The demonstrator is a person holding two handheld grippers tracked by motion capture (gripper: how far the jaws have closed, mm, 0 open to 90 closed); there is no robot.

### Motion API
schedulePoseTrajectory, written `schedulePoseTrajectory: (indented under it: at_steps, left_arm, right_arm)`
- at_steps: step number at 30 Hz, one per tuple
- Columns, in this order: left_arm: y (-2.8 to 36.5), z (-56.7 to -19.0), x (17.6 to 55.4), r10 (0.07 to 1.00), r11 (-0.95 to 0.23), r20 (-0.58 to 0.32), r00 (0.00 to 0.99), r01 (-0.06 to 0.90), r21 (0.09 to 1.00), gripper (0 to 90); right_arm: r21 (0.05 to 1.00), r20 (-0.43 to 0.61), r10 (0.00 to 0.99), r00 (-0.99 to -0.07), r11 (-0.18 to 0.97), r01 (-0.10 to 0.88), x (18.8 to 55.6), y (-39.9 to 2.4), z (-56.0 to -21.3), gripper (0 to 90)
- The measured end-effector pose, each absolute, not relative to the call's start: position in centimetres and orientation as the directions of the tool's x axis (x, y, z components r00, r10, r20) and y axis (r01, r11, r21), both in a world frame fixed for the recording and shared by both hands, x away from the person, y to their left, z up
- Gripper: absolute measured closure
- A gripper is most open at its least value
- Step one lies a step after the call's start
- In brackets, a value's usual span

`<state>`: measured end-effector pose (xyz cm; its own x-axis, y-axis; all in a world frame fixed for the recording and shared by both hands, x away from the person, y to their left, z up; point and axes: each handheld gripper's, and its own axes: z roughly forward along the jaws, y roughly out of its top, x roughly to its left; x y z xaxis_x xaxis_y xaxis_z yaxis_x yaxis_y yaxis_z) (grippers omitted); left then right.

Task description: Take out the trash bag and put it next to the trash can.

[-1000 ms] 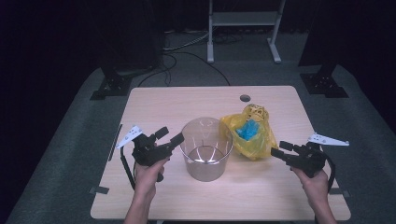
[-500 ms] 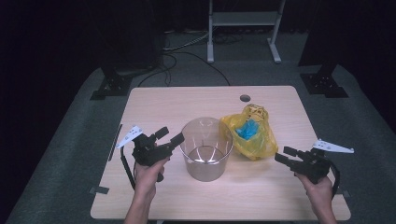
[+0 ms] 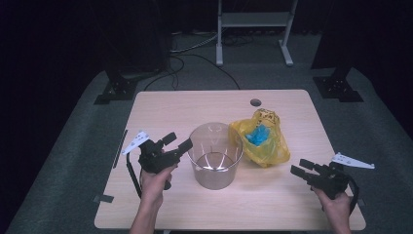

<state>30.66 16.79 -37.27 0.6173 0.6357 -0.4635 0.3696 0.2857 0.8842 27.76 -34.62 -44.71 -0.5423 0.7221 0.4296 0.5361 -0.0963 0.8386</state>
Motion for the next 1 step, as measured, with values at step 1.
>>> schedulePoseTrajectory:
  at_steps: [1]
  left_arm:
    - [16.80, -37.27, 30.68, 0.636, 0.284, -0.463, 0.617, 0.370, 0.885, 9.0]
  right_arm:
    - [0.839, 0.434, 0.720, -0.542, -0.103, 0.535, 27.66, -34.69, -44.80, 31.9]
